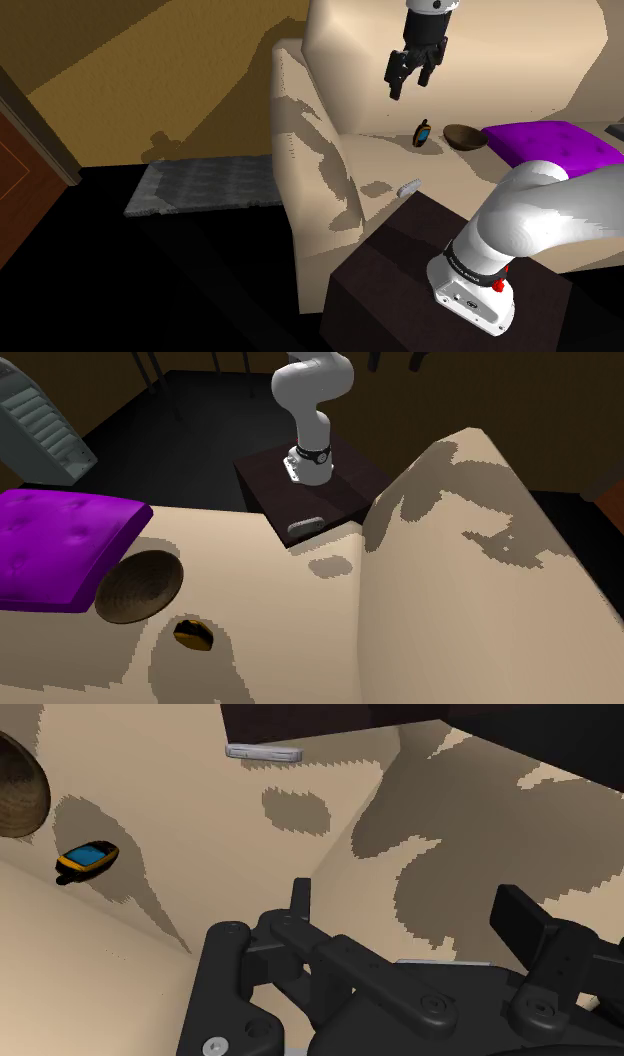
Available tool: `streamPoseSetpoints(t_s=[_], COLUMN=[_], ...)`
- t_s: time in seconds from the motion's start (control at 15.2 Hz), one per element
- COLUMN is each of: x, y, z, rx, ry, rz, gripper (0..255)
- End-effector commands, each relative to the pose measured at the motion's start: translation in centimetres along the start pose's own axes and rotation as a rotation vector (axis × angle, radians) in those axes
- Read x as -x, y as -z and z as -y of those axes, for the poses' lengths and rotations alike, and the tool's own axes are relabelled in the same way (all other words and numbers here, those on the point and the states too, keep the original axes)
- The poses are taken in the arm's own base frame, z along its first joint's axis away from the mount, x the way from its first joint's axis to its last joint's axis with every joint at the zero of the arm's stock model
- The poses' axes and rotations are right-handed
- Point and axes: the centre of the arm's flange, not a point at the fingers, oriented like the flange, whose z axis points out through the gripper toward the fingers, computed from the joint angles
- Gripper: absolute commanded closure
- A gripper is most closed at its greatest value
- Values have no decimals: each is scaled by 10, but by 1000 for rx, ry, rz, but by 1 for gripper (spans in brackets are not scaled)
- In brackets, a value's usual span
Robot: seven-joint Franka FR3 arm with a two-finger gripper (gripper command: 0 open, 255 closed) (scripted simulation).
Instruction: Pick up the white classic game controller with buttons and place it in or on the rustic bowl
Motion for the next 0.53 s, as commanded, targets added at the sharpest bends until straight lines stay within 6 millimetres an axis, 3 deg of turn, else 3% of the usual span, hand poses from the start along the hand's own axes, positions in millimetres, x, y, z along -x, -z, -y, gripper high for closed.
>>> streamPoseSetpoints(t_s=[0.0,0.46], x=[0,29], y=[0,-81], z=[0,-33], rx=[0,2], ry=[0,331], rz=[0,1], gripper=[0,0])
